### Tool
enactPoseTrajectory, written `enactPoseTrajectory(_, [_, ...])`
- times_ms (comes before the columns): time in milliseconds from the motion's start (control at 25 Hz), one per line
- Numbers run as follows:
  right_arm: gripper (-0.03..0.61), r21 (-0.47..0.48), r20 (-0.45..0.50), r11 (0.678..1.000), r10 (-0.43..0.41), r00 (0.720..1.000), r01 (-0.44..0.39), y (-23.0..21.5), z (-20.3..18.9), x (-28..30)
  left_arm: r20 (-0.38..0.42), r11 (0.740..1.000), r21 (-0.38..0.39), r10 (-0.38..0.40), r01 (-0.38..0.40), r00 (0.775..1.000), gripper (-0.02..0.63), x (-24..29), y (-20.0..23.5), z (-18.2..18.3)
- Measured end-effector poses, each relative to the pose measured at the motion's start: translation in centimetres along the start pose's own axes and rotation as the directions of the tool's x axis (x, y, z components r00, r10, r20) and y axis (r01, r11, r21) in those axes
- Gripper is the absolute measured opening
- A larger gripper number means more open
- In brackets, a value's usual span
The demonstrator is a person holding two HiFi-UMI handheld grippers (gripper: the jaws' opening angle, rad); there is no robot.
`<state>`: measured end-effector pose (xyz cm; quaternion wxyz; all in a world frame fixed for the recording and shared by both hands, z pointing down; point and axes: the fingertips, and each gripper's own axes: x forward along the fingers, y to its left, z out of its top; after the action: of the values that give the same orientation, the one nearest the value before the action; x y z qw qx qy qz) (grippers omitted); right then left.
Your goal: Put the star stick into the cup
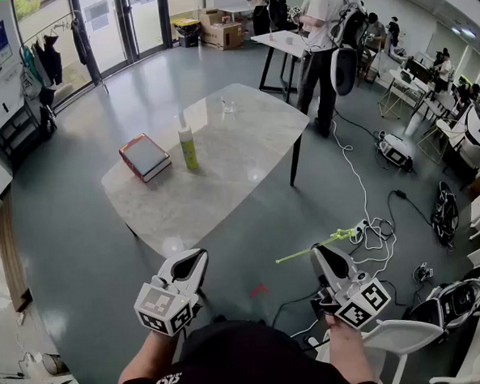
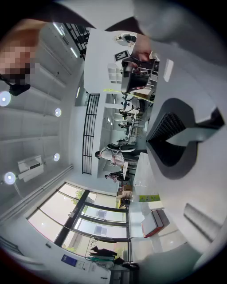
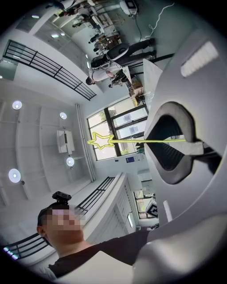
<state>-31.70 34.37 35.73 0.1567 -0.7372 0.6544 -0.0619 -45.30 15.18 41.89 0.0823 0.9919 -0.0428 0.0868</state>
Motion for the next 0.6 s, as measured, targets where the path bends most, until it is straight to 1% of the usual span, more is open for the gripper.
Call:
enactPoseTrajectory(280, [0.029,0.014,-0.002,1.000,0.003,1.000,-0.003,-1.0,0.3,-0.4,-0.008,1.000,0.000,0.003,-0.003,1.000,0.003,0.8,-0.7,0.0])
enactPoseTrajectory(480, [0.029,0.049,0.011,0.998,0.027,1.000,-0.027,-1.4,0.8,-0.8,-0.017,1.000,-0.007,0.006,-0.006,1.000,0.003,1.3,-1.3,-0.2])
enactPoseTrajectory(600, [0.031,0.016,0.006,0.999,0.044,0.999,-0.044,-1.5,1.2,-1.7,-0.018,1.000,-0.006,0.006,-0.006,1.000,0.003,1.9,-2.5,-0.4])
